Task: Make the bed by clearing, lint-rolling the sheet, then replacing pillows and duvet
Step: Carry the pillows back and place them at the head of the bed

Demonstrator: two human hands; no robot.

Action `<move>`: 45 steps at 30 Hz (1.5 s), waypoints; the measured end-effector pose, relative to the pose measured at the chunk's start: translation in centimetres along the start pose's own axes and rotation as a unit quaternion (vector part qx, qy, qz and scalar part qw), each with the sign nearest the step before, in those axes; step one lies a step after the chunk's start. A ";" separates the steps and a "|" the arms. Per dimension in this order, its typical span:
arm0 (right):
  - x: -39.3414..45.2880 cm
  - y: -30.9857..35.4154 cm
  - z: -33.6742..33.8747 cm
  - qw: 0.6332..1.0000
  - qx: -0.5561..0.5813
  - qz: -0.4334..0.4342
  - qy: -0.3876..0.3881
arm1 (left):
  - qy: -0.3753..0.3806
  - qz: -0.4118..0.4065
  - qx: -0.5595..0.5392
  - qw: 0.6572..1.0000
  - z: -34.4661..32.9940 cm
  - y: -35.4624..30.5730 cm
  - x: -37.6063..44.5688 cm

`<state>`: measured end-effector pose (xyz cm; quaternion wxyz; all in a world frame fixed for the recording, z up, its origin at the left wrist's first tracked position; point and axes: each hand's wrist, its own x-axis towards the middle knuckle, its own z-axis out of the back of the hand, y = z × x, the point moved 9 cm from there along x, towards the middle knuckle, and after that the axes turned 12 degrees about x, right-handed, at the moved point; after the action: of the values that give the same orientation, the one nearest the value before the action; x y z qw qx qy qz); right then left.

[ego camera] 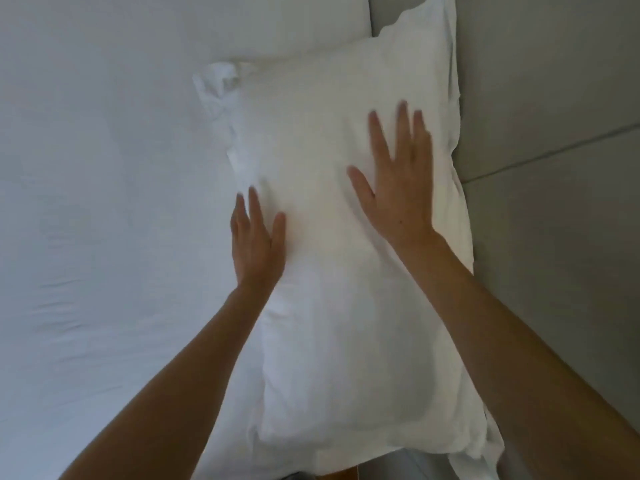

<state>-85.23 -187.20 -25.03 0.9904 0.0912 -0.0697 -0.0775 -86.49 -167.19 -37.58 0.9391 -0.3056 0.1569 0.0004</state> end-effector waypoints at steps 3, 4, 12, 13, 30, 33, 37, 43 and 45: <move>5.6 3.1 -4.0 0.992 -0.038 0.095 0.076 | -0.039 -0.185 0.082 0.979 -0.4 -7.2 5.1; 6.4 2.4 -5.6 0.987 -0.056 0.102 0.107 | -0.023 -0.220 0.113 0.969 -1.6 -8.4 6.2; 9.2 -10.7 -6.5 0.988 -0.104 -0.045 0.105 | 0.049 -0.043 0.063 0.996 -6.5 -3.3 10.4; 9.3 -10.7 -6.3 0.988 -0.106 -0.044 0.100 | 0.063 -0.010 0.043 0.997 -6.6 -2.3 10.1; -25.0 -7.9 -1.6 0.981 -0.032 -0.175 0.080 | 0.201 0.142 -0.013 0.969 -8.9 11.1 -23.8; -31.2 -8.1 -0.5 0.975 -0.032 -0.188 0.118 | 0.286 0.137 0.005 0.949 -9.0 12.0 -30.0; -37.0 -6.5 2.2 0.970 -0.042 -0.218 0.095 | 0.305 0.058 0.065 0.948 -7.8 13.5 -31.2; -42.1 -6.8 6.7 0.955 -0.129 -0.253 0.084 | 0.358 0.085 0.105 0.924 -8.8 17.6 -30.0; -42.3 -7.6 6.2 0.931 -0.131 -0.310 0.143 | 0.362 0.119 0.069 0.922 -9.6 18.4 -30.1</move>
<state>-128.61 -188.64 -25.70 0.9195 -0.0123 0.1156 -0.3755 -119.71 -154.84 -46.58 0.8302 -0.1985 0.5208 -0.0095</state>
